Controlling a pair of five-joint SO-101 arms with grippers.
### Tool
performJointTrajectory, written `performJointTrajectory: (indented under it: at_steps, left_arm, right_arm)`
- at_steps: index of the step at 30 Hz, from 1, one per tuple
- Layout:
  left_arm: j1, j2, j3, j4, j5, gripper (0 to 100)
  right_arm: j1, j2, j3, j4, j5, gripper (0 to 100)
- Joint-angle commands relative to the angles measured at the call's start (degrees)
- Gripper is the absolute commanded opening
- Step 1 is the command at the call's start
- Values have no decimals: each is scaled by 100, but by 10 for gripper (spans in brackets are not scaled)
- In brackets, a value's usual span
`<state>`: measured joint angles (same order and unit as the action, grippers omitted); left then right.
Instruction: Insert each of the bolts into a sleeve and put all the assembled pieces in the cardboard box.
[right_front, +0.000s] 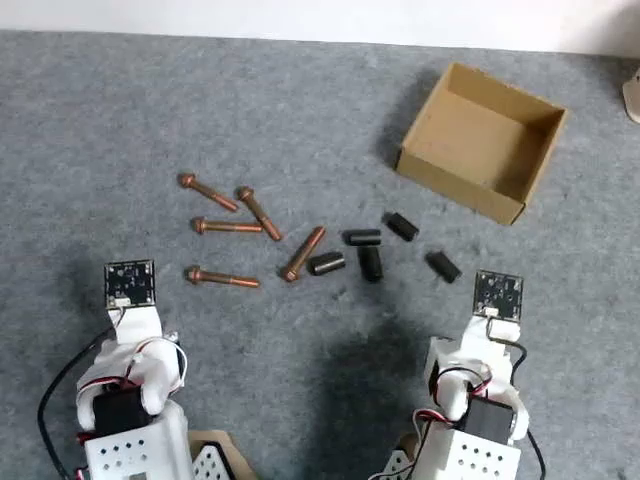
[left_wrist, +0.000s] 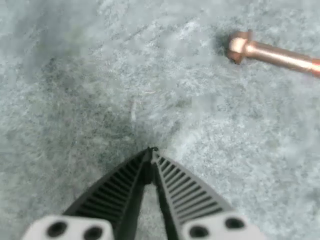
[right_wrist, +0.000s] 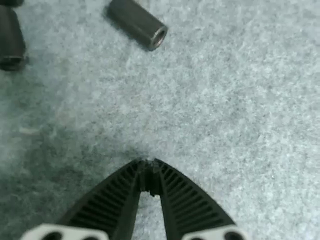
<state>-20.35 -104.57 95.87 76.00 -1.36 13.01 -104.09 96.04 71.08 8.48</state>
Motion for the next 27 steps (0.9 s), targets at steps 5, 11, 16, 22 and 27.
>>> performJointTrajectory:
  at_steps: [5,11,16,22,27]
  left_arm:
    - [1552,-22,75,-211,9,7]
    - [1525,-22,-136,9,26,7]
    - [1490,-22,-171,-18,360,7]
    - [743,-22,-180,-18,387,7]
    - [286,-13,-330,35,352,7]
  right_arm:
    - [-769,-66,646,4,9,5]
    - [-787,-66,646,4,0,5]
    - [-787,-66,646,-4,0,5]
    - [-787,-66,646,-4,0,5]
    - [-769,-66,646,-4,0,5]
